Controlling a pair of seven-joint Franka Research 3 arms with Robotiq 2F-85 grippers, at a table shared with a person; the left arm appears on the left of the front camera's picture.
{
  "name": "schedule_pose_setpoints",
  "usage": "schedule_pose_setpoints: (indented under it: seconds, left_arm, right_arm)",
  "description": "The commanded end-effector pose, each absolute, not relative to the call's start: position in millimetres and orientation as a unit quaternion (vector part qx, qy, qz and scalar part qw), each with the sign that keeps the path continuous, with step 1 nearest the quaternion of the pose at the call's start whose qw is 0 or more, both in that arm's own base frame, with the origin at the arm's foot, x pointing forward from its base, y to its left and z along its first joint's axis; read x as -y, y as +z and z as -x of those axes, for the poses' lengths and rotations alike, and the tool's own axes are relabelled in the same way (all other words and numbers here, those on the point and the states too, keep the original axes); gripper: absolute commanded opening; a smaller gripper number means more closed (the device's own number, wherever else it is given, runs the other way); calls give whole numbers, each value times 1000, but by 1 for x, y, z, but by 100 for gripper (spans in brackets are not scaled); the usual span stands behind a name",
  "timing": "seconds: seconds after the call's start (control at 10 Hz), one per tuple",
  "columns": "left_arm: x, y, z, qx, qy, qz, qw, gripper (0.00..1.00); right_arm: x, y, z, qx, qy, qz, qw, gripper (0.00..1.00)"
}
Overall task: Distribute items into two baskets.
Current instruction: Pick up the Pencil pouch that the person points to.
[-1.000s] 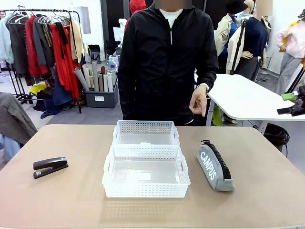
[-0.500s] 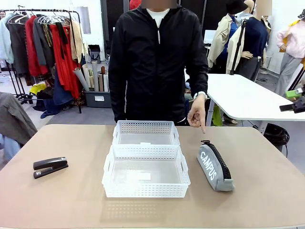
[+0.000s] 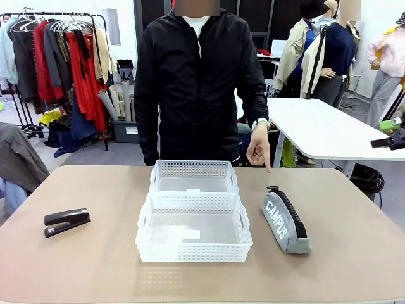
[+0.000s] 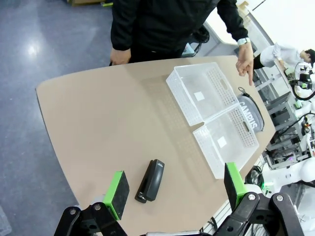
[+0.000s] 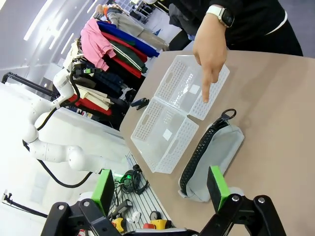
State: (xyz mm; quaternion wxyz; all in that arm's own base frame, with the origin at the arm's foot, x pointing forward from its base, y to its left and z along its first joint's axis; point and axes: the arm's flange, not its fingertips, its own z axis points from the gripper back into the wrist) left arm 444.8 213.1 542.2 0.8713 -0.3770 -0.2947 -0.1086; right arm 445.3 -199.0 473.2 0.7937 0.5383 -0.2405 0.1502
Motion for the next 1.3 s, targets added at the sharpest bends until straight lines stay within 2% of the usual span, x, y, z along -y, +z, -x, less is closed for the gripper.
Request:
schedule_pose_setpoints:
  seconds: [0.0, 0.9, 1.2]
  left_arm:
    - [-216, 544, -443, 297, -107, 377, 871, 100]
    - [-216, 544, -443, 297, -107, 377, 871, 100]
    - [-216, 544, -443, 297, -107, 377, 871, 100]
  right_arm:
    - [199, 474, -445, 240, 150, -540, 792, 100]
    - [199, 472, -446, 240, 150, -539, 794, 100]
    - [161, 490, -460, 183, 191, -504, 822, 100]
